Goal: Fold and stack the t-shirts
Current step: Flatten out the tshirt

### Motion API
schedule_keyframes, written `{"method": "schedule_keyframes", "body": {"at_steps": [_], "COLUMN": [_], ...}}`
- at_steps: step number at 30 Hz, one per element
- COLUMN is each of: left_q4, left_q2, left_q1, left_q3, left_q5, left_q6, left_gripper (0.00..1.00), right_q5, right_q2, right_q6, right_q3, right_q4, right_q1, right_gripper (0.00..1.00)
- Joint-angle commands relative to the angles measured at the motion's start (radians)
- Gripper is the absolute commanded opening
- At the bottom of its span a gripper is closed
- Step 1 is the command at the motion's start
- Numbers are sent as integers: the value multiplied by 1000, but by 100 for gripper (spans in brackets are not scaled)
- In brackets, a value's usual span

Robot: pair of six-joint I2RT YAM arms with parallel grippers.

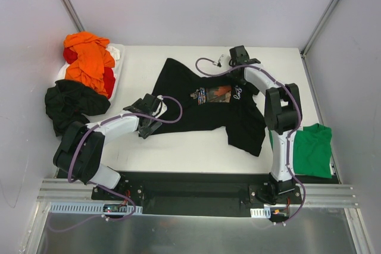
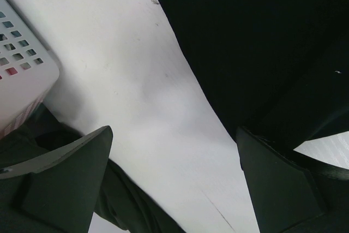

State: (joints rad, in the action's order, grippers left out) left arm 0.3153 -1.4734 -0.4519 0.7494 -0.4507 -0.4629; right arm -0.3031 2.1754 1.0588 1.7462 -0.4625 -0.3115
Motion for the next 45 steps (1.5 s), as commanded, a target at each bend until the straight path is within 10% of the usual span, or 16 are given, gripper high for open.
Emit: {"method": "schedule_keyframes", "body": {"at_steps": [1, 33, 36, 40, 45], "left_q4": [39, 38, 39, 41, 38], "left_q2": [-30, -71, -74, -76, -77], "left_q1": [-1, -1, -1, -1, 1], "left_q3": [14, 37, 44, 45, 51], "left_q5": [18, 27, 27, 26, 23], "left_q6": [10, 27, 27, 26, 23], "left_gripper": [98, 97, 97, 98, 97], "right_q5": [-71, -372, -383, -387, -392], "right_q2": [29, 216, 238, 250, 236], "right_q6": [21, 320, 354, 380, 388], "right_q3": [111, 274, 309, 311, 288], "right_q4": [24, 590, 604, 634, 654], "right_q1": [6, 3, -3, -9, -15], "right_gripper": [1, 3, 10, 56, 71]}}
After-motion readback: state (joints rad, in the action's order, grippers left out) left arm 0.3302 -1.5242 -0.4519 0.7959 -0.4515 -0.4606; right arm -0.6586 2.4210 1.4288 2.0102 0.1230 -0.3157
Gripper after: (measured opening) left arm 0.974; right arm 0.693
